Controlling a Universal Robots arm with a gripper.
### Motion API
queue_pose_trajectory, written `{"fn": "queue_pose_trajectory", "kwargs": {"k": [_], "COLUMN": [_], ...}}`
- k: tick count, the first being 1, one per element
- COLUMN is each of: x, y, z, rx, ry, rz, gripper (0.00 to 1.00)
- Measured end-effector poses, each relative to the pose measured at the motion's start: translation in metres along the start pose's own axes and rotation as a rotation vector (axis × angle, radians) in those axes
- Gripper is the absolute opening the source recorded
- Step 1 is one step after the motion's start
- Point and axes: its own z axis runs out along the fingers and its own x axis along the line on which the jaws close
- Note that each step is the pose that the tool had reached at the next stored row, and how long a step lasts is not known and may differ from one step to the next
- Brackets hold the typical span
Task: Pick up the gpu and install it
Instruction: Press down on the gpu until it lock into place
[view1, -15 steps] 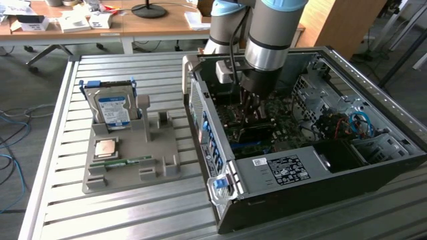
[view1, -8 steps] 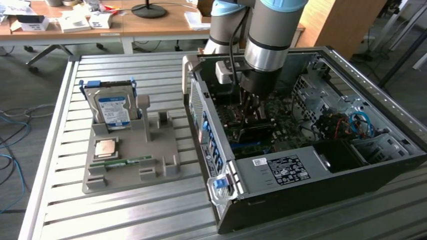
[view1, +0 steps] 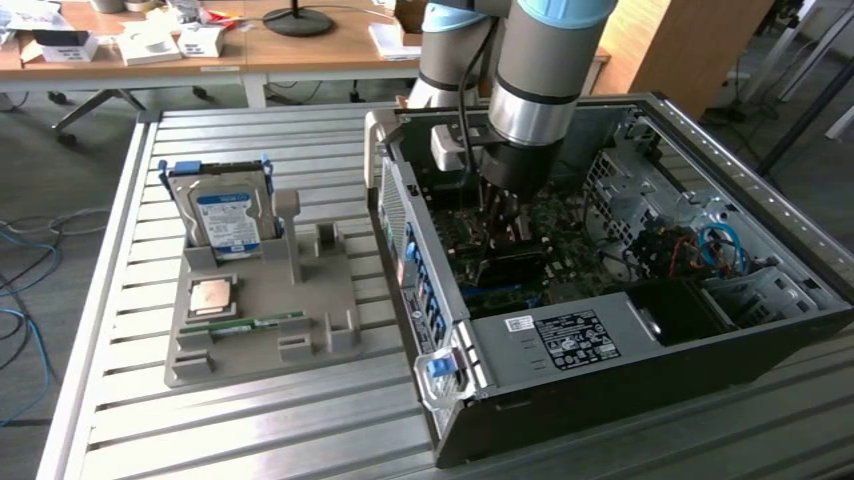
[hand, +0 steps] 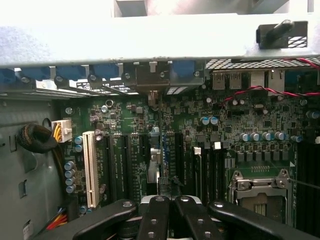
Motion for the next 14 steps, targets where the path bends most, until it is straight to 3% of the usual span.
{"fn": "queue_pose_trajectory", "kwargs": {"k": [14], "x": [0.0], "y": [0.0002], "z": [0.0048], "rx": [-0.0003], "ry": [0.0007], "rz": [0.0], "gripper": [0.11]}}
